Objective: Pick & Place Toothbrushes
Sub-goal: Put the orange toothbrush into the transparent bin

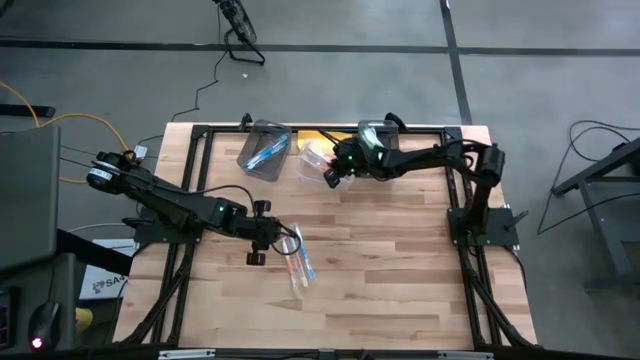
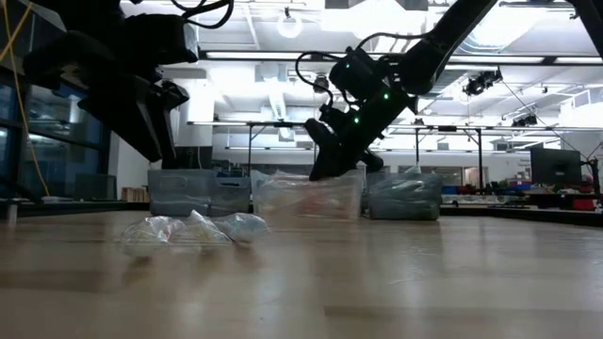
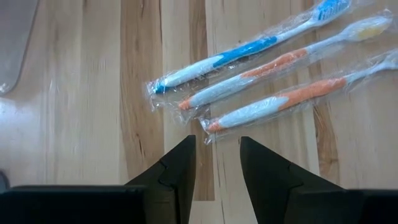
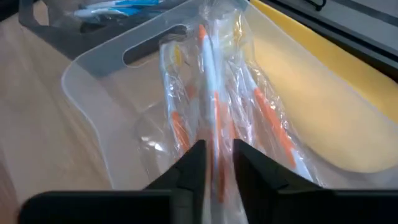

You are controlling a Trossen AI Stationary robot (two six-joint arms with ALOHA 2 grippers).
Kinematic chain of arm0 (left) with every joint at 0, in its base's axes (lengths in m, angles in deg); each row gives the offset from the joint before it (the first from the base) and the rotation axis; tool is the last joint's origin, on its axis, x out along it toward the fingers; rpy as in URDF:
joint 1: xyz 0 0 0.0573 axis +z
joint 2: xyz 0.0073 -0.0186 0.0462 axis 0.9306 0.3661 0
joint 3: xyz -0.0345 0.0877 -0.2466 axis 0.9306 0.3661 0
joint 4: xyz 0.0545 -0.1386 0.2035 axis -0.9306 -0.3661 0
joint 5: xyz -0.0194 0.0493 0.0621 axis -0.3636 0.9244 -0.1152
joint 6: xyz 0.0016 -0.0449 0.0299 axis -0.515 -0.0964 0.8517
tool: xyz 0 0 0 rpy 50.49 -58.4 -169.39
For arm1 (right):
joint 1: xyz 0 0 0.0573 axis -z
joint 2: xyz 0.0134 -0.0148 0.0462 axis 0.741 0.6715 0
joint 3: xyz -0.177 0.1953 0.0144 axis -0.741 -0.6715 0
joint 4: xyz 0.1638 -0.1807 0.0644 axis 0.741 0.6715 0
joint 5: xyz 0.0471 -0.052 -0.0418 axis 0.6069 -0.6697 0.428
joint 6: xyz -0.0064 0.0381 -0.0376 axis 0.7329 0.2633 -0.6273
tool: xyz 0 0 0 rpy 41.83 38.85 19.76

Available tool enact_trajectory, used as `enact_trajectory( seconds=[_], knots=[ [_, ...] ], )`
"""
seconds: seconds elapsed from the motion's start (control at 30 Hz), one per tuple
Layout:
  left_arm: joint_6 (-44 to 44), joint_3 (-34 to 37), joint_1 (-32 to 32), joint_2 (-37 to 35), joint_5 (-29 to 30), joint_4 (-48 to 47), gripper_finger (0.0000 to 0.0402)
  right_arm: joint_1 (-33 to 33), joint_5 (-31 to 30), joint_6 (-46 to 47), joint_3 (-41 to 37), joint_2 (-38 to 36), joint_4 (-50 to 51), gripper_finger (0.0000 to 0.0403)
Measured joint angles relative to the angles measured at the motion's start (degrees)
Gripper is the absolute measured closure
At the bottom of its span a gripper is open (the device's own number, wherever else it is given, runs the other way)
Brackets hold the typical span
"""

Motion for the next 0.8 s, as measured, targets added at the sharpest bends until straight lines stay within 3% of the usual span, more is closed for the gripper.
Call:
enact_trajectory(
  seconds=[0.2, 0.4, 0.6, 0.8],
  knots=[
    [0.7, 0.0, 0.0, 0.0, -0.08, 0.04, 0.0281, -0.24, 0.54, -0.22, 0.01, -2.97, 1.36, 0.0231],
    [9.11, 0.0, 0.0, 0.1, -6.94, 3.4, 0.0281, -0.44, 7.29, -2.04, 0.03, -8.86, 5.98, 0.0158],
    [18.85, -0.05, -0.02, 1.83, -12.41, 6.65, 0.0281, -3.24, 8.28, -4.13, 0.03, -15.05, 15.78, 0.014],
    [27.82, -0.02, -0.02, 6.47, -15.92, 8.57, 0.0281, -7.89, 4.46, -4.25, -0.04, -18.71, 23.89, 0.0141]
  ],
)
